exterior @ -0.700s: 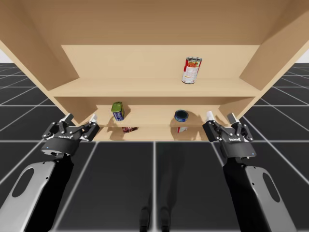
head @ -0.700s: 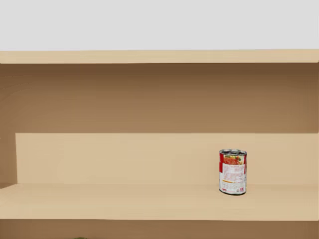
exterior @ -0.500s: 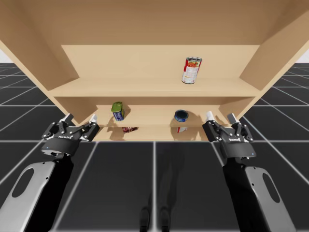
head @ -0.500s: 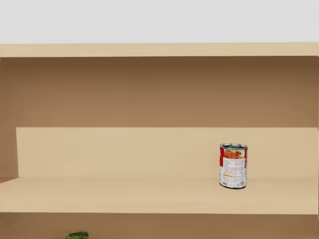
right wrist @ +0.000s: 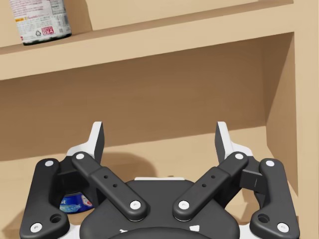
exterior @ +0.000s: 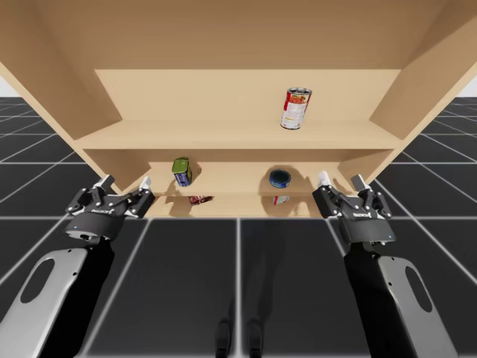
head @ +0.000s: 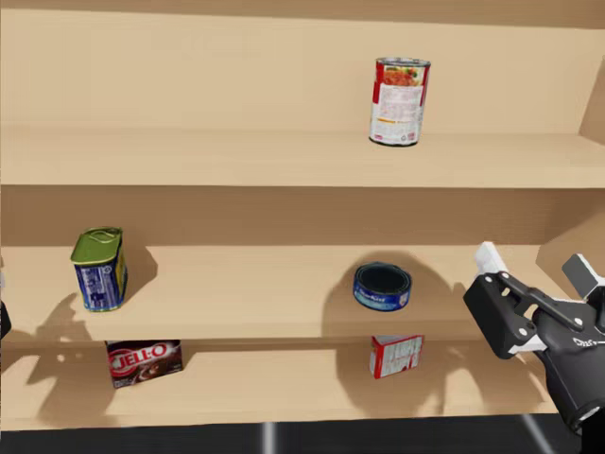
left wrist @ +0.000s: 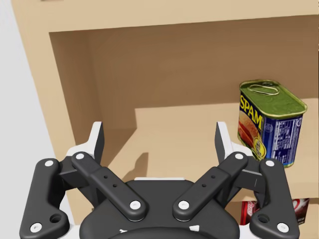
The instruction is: Look through the shelves, find the tuna can, and take it.
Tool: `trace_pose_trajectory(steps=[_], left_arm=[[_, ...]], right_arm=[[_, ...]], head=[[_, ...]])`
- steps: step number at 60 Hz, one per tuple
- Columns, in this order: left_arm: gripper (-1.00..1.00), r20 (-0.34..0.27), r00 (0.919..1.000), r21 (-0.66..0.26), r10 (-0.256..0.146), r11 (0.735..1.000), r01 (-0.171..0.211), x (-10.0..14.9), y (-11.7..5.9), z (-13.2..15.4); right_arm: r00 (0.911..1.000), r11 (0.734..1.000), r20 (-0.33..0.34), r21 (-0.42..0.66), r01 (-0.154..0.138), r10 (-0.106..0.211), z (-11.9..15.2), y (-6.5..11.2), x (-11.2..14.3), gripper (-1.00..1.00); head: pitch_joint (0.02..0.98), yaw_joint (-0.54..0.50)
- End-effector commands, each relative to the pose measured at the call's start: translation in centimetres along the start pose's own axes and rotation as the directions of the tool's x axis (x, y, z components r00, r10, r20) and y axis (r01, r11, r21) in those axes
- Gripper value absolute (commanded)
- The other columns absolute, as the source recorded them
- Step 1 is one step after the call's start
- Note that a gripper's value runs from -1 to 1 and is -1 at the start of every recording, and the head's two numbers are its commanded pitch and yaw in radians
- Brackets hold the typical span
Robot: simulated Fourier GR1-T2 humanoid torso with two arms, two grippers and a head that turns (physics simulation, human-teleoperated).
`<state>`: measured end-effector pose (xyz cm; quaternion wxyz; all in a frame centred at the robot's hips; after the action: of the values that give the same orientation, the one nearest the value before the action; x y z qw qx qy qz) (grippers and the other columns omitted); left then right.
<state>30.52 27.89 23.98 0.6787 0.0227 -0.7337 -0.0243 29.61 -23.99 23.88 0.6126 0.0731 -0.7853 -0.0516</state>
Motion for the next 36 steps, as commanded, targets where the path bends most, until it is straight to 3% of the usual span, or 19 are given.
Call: trace_pose_trajectory(steps=[1,10,21,23,25,27,30,34,36], left_arm=[[-1.0,-0.001,1.0,-0.007,-0.008,1.0,0.008,0.0,-0.2,-0.1],[-1.0,-0.002,1.0,-0.011,-0.01,1.0,0.01,-0.1,-0.5,-0.1],[-1.0,-0.003,1.0,-0.008,-0.007,1.0,0.007,-0.1,-0.5,-0.1],[-1.0,-0.004,1.0,-0.006,-0.006,1.0,0.006,-0.1,-0.5,-0.1],[-1.0,-0.005,1.0,-0.005,-0.005,1.0,0.005,-0.2,-0.5,-0.1],[-1.0,-0.007,1.0,-0.004,-0.006,1.0,0.006,-0.2,-0.6,0.0],[-1.0,-0.009,0.9999,-0.004,-0.005,1.0,0.005,-0.2,-0.6,-0.1],[-1.0,-0.011,0.9999,-0.005,-0.005,1.0,0.005,-0.2,-0.6,0.0],[-1.0,-0.011,0.9999,-0.004,-0.005,1.0,0.005,-0.2,-0.6,0.0]], right_arm=[[1.0,1.0,-0.002,0.002,-0.005,0.005,0.0,0.0,0.0,-1.0],[0.9999,1.0,-0.004,0.005,-0.011,0.011,0.0,0.1,-0.1,-1.0],[0.9998,1.0,-0.002,0.015,-0.021,0.021,-0.1,0.5,-0.1,-1.0],[0.9994,1.0,-0.019,0.008,-0.03,0.03,0.0,1.0,0.0,-1.0],[0.9965,0.998,-0.048,-0.002,-0.068,0.068,0.1,1.6,0.0,-1.0],[0.9964,0.998,-0.061,0.038,-0.057,0.06,0.3,2.0,0.0,-1.0],[0.9933,0.996,-0.082,0.054,-0.077,0.081,0.4,2.8,0.0,-1.0],[0.9907,0.997,-0.127,0.073,-0.039,0.049,-0.1,3.5,0.1,-1.0],[0.9897,0.996,-0.135,0.08,-0.036,0.047,-0.2,3.7,0.2,-1.0]], head=[[0.557,-0.14],[0.612,-0.22],[0.604,-0.21],[0.6,-0.21],[0.596,-0.21],[0.592,-0.2],[0.589,-0.2],[0.591,-0.21],[0.592,-0.21]])
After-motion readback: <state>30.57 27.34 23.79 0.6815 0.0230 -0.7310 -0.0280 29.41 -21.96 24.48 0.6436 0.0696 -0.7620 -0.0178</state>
